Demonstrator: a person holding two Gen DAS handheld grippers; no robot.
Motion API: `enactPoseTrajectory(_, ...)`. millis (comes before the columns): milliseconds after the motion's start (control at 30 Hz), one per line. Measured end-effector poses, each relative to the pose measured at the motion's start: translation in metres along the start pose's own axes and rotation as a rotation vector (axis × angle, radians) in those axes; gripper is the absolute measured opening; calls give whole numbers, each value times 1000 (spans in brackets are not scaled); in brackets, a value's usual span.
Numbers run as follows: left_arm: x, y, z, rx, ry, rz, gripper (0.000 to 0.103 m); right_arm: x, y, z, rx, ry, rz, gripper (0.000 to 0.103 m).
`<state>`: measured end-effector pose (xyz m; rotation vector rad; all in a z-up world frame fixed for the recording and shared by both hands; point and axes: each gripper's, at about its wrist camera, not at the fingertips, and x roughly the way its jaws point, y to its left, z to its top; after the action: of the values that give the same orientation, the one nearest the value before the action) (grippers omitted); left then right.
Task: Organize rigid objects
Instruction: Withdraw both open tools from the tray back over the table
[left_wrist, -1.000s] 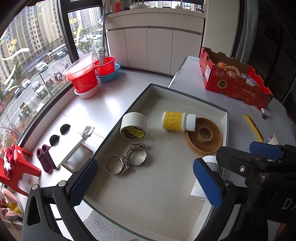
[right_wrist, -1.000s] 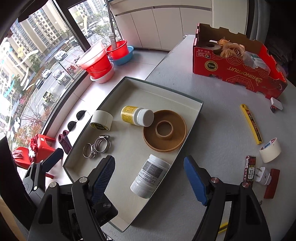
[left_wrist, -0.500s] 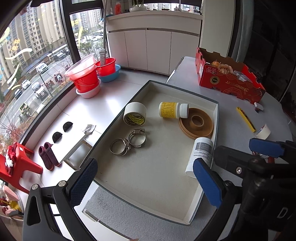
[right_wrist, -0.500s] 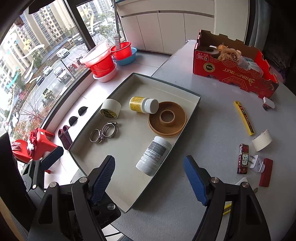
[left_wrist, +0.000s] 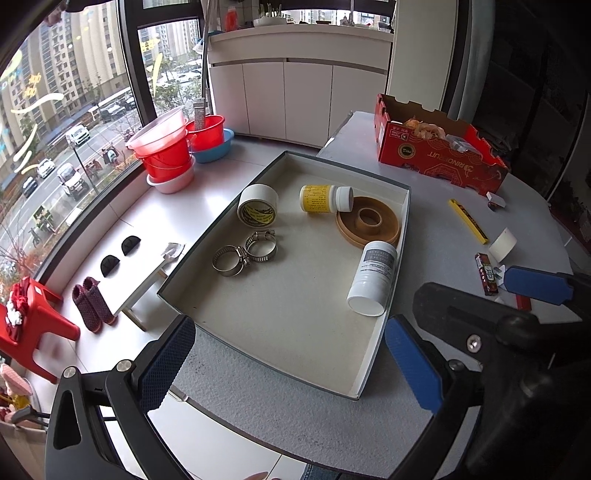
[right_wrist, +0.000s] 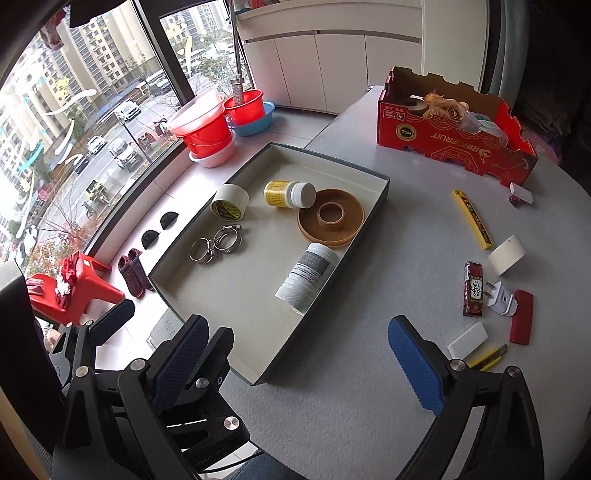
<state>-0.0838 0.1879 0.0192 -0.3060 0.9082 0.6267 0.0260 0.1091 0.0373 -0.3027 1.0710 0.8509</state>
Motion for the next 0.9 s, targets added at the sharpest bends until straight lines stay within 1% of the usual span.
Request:
enactPoseTrajectory(67,-4,-1,-3,-2,-3,-8,103,-2,0,-3,7,-6,8,99)
enactPoseTrajectory(100,-6,0,-4,-5,-6,-11,103,-4,-1,-5,13,-14,6,102)
enactPoseTrajectory(133,-8,0,-5,-6,-9,-10,103,-5,-2,-7,20,-24,13,102)
enactPoseTrajectory(267,-15,-1,-10,4,-13,14,103,-10,-3,-14,32,-24,40,102)
enactPoseTrajectory(367,-18,-3,-13,9,-15,19,103,-16,-2,-19,24,-52,23,102)
enactPoseTrajectory(467,-20,-8,-15,19,-19,21,103,-21,-6,-24,30,-63,10,102)
enactPoseTrajectory(567,-23,-15,-17,38,-25,24,103,-24,-16,-28,54,-59,19,102)
enactPoseTrajectory(700,-25,-29,-17,64,-23,21,103,-26,-29,-36,60,-43,10,102)
enactPoseTrajectory(900,-23,-57,-19,118,-11,9,103,-32,-58,-48,94,-47,0,102)
